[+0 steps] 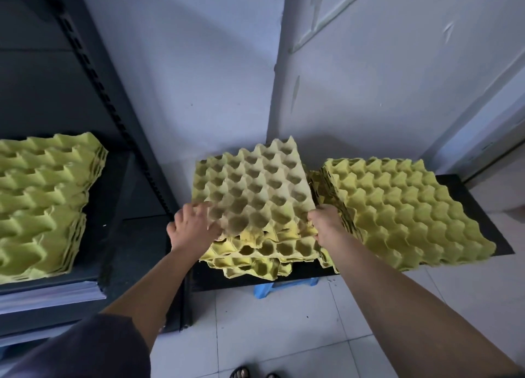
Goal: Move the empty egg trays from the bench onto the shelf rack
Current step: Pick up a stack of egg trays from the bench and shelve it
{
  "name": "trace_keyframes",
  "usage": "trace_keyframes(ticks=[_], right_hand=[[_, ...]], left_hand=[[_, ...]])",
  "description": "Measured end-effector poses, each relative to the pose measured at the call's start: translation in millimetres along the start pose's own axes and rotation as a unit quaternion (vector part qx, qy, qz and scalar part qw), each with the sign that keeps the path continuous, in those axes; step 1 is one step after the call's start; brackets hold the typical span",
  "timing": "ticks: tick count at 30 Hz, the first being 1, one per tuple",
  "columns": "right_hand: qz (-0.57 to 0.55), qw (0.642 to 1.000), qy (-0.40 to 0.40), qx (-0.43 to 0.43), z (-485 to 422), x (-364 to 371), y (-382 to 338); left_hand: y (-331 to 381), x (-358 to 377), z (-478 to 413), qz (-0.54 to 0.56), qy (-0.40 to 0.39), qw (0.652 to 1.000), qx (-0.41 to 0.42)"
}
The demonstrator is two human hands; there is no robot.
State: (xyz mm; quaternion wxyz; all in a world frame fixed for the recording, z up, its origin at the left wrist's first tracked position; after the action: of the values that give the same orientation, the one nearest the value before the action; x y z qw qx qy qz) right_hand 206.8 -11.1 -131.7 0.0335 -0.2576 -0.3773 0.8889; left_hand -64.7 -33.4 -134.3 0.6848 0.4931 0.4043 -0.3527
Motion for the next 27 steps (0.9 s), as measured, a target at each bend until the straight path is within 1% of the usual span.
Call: trace_keyframes(ticks=[2,4,6,8,12,14,17,19,23,27], right_hand=[[-0.026,1.0,-0.007,0.006,8,-1,-2],[-0.062,0.998,-0.017,0.022,16,-5,-2],[-0.096,0.995,-0.023,0.033,23,-9,-1],[-0.113,0.993,-0.022,0.026,31,-16,-1],[-0.14,0.99,-0.021,0.002,48,-28,1],[-0.151,0.988,-0.021,-0.009,61,-35,2],[-0.165,0.986,-0.014,-0.035,80,-44,7],[-0.153,0.986,-0.01,-0.068,98,-50,12],[-0.108,0.985,-0.033,-0.13,138,-48,24],[-0.069,0.978,-0.079,-0.18,191,-36,32]], left_hand=[[-10,3,1,0.064,-0.029,0.993,-0.092],[-16,5,4,0.162,-0.053,0.973,-0.158],[-18,5,6,0.263,-0.046,0.944,-0.196],[-17,-1,10,0.313,-0.026,0.924,-0.218],[-16,-21,23,0.318,0.018,0.919,-0.234],[-18,-32,33,0.34,0.039,0.907,-0.245],[-16,-48,57,0.377,0.058,0.896,-0.226],[-15,-61,90,0.393,0.085,0.89,-0.216],[-25,-88,157,0.353,0.158,0.895,-0.222],[-59,-115,212,0.423,0.202,0.862,-0.193]])
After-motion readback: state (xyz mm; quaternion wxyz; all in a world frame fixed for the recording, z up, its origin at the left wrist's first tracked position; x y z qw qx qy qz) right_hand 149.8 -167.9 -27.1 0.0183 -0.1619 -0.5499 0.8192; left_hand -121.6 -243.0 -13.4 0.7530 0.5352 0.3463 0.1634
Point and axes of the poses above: each hand's wrist, its own z-axis away from the middle knuckle, its own x-axis out of the palm, y = z × x, the point moved 4 cm from there along -z, towards the middle knuckle, and after that the axes turned 3 degrees about y, right-handed, at the moved point
